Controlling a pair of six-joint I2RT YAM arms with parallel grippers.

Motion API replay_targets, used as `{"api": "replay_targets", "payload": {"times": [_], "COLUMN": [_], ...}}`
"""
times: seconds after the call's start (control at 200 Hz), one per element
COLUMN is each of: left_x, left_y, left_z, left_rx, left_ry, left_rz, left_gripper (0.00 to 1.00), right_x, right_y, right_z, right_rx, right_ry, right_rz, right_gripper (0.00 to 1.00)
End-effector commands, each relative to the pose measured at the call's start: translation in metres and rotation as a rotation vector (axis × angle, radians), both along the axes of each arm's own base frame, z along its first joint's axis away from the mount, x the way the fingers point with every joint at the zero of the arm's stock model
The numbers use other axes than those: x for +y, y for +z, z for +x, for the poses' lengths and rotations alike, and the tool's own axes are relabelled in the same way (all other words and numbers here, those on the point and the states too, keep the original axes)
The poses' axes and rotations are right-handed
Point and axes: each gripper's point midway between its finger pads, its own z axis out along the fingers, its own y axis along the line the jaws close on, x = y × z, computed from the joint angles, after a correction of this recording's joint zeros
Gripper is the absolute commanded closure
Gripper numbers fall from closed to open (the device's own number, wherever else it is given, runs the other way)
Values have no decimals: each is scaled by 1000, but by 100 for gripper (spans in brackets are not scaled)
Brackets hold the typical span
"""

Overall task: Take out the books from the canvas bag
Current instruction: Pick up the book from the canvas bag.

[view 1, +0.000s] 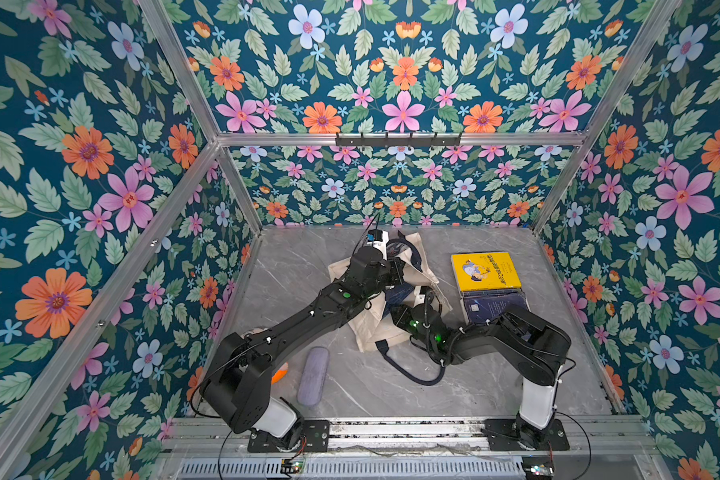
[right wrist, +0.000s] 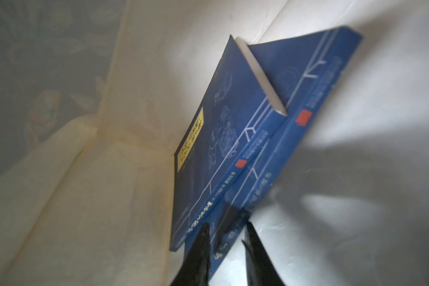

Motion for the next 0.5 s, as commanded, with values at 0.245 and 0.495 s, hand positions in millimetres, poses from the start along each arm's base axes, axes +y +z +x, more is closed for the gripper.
{"api": "replay_targets", "payload": {"times": [0.245, 0.495], "left_x": [-4, -3], "left_y": [14, 14], "left_z": [-1, 0], "left_rx": [-35, -34], "left_ry": [-17, -11], "left_rz": [-46, -47], "left_gripper": [100, 100], "right_x": [11, 14], "right_y": [6, 10], "right_z": [22, 26], "right_rx": [-10, -6], "right_ry": [-7, -9], "right_rz": [109, 122], "right_gripper": [69, 89]}}
